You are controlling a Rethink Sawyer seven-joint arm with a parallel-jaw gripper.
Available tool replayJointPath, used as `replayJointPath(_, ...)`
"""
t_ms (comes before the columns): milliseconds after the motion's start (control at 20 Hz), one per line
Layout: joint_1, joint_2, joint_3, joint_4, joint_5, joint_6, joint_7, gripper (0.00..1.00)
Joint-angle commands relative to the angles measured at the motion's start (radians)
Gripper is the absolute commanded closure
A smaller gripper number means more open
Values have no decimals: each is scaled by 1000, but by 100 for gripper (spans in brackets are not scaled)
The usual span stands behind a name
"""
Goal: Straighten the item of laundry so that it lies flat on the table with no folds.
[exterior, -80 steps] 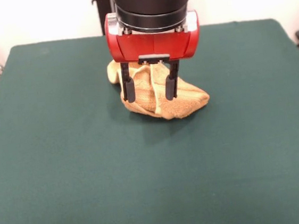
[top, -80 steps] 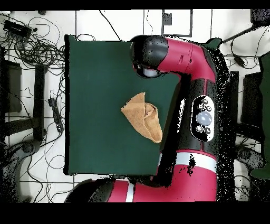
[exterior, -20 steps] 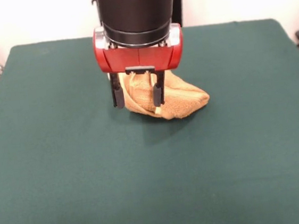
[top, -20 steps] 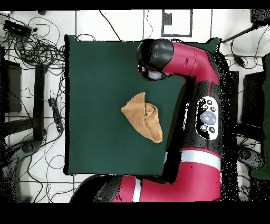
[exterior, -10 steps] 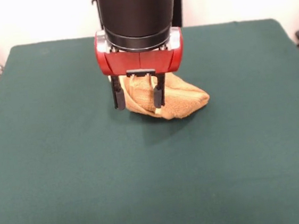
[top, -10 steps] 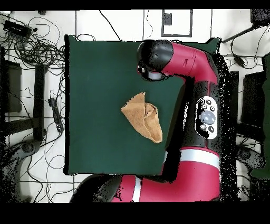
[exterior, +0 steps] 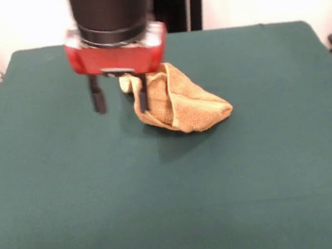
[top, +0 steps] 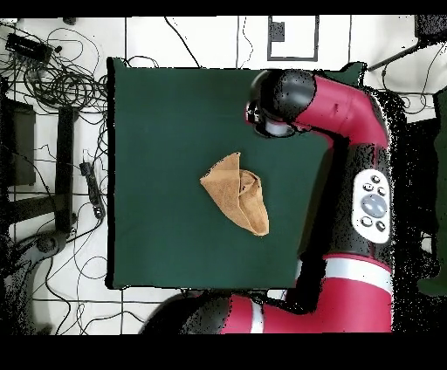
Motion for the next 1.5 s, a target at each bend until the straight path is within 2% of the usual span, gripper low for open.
replayJointPath(50, -64, -48, 118, 167, 13, -14, -74, 0)
replayJointPath(650, -56, -42, 138, 146, -23, -12, -60, 0)
replayJointPath(1500, 18, -33, 96, 136, -8, -23, 88, 0)
